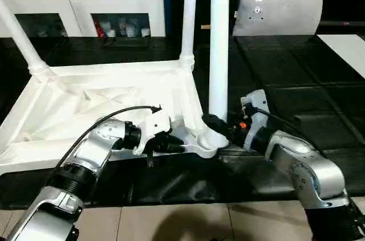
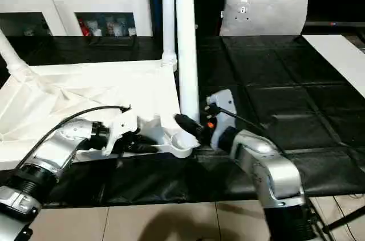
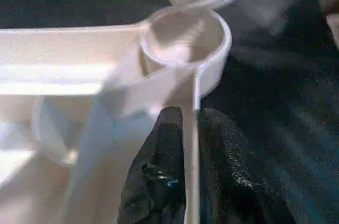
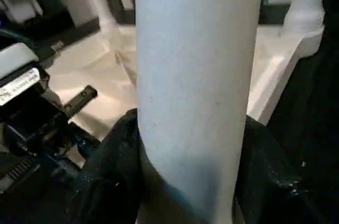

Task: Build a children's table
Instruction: Rotate table base, then insert table leg to table base

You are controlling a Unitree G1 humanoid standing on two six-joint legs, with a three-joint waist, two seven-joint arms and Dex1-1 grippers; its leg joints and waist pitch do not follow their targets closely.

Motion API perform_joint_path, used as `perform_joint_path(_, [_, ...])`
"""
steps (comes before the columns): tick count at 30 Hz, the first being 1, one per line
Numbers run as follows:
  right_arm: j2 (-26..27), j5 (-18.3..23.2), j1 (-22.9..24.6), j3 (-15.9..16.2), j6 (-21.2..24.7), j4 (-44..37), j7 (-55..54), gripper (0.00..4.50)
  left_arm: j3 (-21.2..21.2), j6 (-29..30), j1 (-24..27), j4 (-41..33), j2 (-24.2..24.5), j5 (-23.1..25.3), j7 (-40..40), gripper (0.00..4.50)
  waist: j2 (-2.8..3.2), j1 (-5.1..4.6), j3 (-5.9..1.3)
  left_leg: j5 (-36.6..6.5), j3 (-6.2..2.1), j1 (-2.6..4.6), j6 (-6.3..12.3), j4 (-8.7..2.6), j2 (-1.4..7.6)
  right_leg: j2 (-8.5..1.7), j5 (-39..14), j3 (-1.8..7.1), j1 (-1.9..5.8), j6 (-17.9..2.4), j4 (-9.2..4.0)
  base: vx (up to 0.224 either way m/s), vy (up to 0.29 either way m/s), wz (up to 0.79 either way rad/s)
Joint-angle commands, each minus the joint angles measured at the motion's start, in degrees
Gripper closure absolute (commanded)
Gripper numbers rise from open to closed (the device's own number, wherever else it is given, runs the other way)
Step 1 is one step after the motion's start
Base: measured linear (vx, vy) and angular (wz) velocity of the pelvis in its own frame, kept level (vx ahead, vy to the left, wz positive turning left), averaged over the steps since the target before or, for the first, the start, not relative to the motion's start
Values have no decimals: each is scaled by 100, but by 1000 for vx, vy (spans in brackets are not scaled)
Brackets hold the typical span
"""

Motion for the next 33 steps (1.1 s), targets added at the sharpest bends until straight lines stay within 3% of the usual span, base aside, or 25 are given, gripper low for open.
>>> perform_joint_path(1, [26,104,-73,-129,-141,10,46,257,297,273,-64,-288,6,-330,-123,373,-42,-9,-380,-1286,103,-42,238,-381,-33,-208,-3087,151,350,-353,-507,0,0,0])
perform_joint_path(3, [26,101,-79,-128,-150,13,47,257,359,347,-75,-345,14,-430,-204,373,-43,-15,-373,-1315,96,-40,238,-383,-30,-198,-3113,141,337,-362,-521,0,0,0])
perform_joint_path(6, [67,83,-105,-132,-226,22,55,257,663,712,-189,-496,-29,-981,-298,357,-38,-15,-375,-1352,100,-33,237,-377,-37,-195,-3123,138,334,-374,-517,0,0,0])
perform_joint_path(11, [102,48,-122,-6,-333,-52,129,257,1297,928,-847,-185,-497,-1019,1146,341,-64,-9,-382,-1349,103,-39,256,-350,-47,-163,-3070,109,345,-330,-510,0,0,0])
perform_joint_path(15, [113,-20,-130,117,-377,-46,147,257,1493,1311,-1172,-386,-747,-1182,1577,341,-97,9,-386,-1155,104,-72,287,-343,-59,-174,-3028,113,366,-279,-515,0,0,0])
perform_joint_path(17, [110,-71,-136,155,-406,-3,139,257,1460,1567,-1227,-663,-803,-1302,1559,341,-114,4,-400,-1007,106,-109,299,-345,-51,-183,-2881,132,392,-336,-478,0,0,0])
perform_joint_path(22, [34,-297,-134,279,-508,102,98,257,953,2044,-1139,-1572,-870,-1328,1268,341,-81,8,-399,-950,106,-86,326,-358,-14,-180,-2651,152,379,-482,-448,0,0,0])
perform_joint_path(25, [48,-307,-131,282,-517,107,83,257,805,2258,-1085,-1919,-909,-1456,1186,341,-94,-4,-388,-1051,116,-84,332,-355,-26,-172,-2753,147,375,-477,-467,0,0,0])
perform_joint_path(30, [47,-338,-133,292,-531,114,73,257,680,2493,-1018,-2401,-902,-1676,1059,341,-90,-36,-374,-1247,106,-94,294,-344,-55,-156,-3123,106,373,-280,-524,0,0,0])
perform_joint_path(33, [37,-352,-138,290,-540,119,78,257,666,2462,-1020,-2370,-850,-1551,1083,341,-91,-67,-362,-1378,108,-74,293,-322,-88,-134,-3399,73,334,-119,-585,0,0,0])
